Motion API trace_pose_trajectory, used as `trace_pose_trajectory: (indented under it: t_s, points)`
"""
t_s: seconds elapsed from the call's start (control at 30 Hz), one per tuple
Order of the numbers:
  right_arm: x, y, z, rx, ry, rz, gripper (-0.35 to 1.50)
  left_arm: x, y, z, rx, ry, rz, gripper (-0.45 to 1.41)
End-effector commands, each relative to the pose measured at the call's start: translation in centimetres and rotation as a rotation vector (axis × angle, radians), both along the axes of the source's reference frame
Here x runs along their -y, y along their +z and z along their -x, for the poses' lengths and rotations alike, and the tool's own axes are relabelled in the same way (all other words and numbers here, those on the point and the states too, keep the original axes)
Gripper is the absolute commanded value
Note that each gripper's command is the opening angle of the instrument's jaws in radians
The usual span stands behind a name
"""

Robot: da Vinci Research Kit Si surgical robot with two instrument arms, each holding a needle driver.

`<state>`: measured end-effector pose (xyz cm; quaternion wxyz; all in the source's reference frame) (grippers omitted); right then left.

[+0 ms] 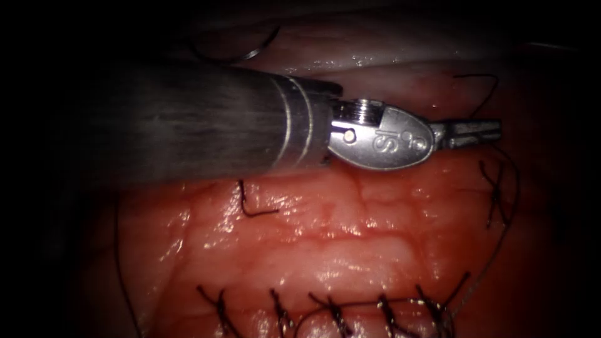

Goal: Wound Closure
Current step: Release thread from left gripper, then pick up suture tail with left needle driver

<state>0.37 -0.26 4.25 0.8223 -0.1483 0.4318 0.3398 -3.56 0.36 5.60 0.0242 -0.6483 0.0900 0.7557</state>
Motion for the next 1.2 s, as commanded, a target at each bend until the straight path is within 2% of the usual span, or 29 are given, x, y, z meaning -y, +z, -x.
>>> trace_pose_trajectory:
  t_s: [0.03,0.27,0.3,0.4,0.57,0.6,0.63,0.7,0.73,0.77,0.8,0.87,0.93,1.0,1.07,1.13,1.2]
  points:
    - [-0.03,0.06,-0.05,0.002,-0.004,-0.002,1.20,0.06,0.07,0.07,-0.004,0.009,-0.002,-0.45]
    - [-0.09,0.10,-0.10,0.017,0.003,-0.008,1.18,0.48,0.13,0.27,-0.020,0.051,-0.018,-0.45]
    - [-0.10,0.13,-0.16,0.016,0.004,-0.007,1.18,0.60,0.14,0.38,-0.022,0.071,-0.021,-0.45]
    - [-0.10,0.14,-0.23,0.010,0.006,-0.003,1.18,0.68,0.15,0.50,-0.020,0.087,-0.033,-0.45]
    - [-0.05,0.19,-0.53,-0.016,0.004,0.011,1.16,0.77,0.20,0.70,-0.009,0.121,-0.075,-0.45]
    - [-0.04,0.20,-0.59,-0.020,-0.002,0.009,1.16,0.77,0.20,0.71,-0.007,0.128,-0.087,0.02]
    - [-0.04,0.20,-0.59,-0.020,-0.002,0.009,1.16,0.77,0.20,0.71,-0.007,0.128,-0.087,0.02]
    - [-0.03,0.21,-0.68,-0.029,-0.007,0.011,1.16,0.77,0.19,0.68,0.003,0.136,-0.122,0.58]
    - [-0.02,0.21,-0.72,-0.031,-0.009,0.010,1.16,0.77,0.17,0.65,0.006,0.135,-0.140,0.73]
    - [-0.01,0.22,-0.79,-0.036,-0.019,0.004,1.14,0.79,0.12,0.59,0.016,0.136,-0.187,0.96]
    - [-0.01,0.22,-0.82,-0.037,-0.019,0.005,1.14,0.80,0.08,0.54,0.022,0.140,-0.200,1.08]
    - [-0.01,0.22,-0.87,-0.041,-0.020,0.006,1.14,0.81,-0.03,0.42,0.030,0.144,-0.230,1.15]
    - [-0.01,0.23,-0.89,-0.043,-0.020,0.006,1.14,0.81,-0.10,0.33,0.028,0.140,-0.246,1.16]
    - [-0.01,0.23,-0.98,-0.052,-0.022,0.007,1.16,0.83,-0.32,0.04,0.013,0.132,-0.264,1.20]
    - [-0.01,0.23,-1.01,-0.055,-0.023,0.008,1.16,0.84,-0.42,-0.10,-0.008,0.122,-0.275,1.15]
    - [0.02,0.23,-1.05,-0.060,-0.027,0.010,1.16,0.84,-0.59,-0.36,-0.043,0.097,-0.299,0.98]
    - [0.07,0.24,-1.11,-0.067,-0.042,0.013,1.16,0.84,-0.74,-0.63,-0.089,0.065,-0.312,0.61]
